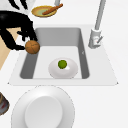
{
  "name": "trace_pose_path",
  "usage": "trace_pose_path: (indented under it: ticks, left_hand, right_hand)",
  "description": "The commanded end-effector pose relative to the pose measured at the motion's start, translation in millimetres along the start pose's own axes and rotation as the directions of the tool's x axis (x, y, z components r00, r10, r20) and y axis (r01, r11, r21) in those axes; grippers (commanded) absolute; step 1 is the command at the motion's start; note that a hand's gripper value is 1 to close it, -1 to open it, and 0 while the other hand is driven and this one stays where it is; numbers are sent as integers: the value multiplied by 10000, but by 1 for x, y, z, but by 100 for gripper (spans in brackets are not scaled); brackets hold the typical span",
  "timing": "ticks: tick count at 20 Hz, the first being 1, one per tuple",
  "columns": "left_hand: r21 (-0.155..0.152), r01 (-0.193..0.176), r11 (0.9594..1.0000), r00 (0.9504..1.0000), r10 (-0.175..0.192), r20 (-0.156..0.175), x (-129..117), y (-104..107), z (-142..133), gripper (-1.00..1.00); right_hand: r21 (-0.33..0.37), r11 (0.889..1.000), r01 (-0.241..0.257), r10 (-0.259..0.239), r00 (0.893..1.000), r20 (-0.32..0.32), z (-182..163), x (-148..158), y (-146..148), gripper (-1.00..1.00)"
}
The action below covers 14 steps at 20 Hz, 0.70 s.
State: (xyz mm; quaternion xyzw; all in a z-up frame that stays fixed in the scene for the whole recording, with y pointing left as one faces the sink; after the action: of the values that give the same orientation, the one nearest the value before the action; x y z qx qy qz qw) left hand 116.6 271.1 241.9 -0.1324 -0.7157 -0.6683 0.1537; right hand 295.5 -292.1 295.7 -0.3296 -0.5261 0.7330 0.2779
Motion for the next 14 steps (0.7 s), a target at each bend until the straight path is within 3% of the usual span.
trace_pose_path:
  ticks: [1, 5, 10, 14]
  left_hand:
    - [0, 0, 10000, 10000, 0, 0, 0, 0, 0, 0]
    - [0, 0, 10000, 10000, 0, 0, 0, 0, 0, 0]
    - [0, 0, 10000, 10000, 0, 0, 0, 0, 0, 0]
    - [0, 0, 10000, 10000, 0, 0, 0, 0, 0, 0]
  right_hand:
    - [-209, 9991, 368, -367, 9993, 49, 12, -24, 11, 100]
    - [21, 9985, 555, -556, 9980, 287, 12, -46, 34, 100]
    - [329, 9970, 701, -698, 9975, -126, 18, -59, 64, 100]
    - [108, 9991, 404, -394, 9962, -783, 17, -67, 94, 100]
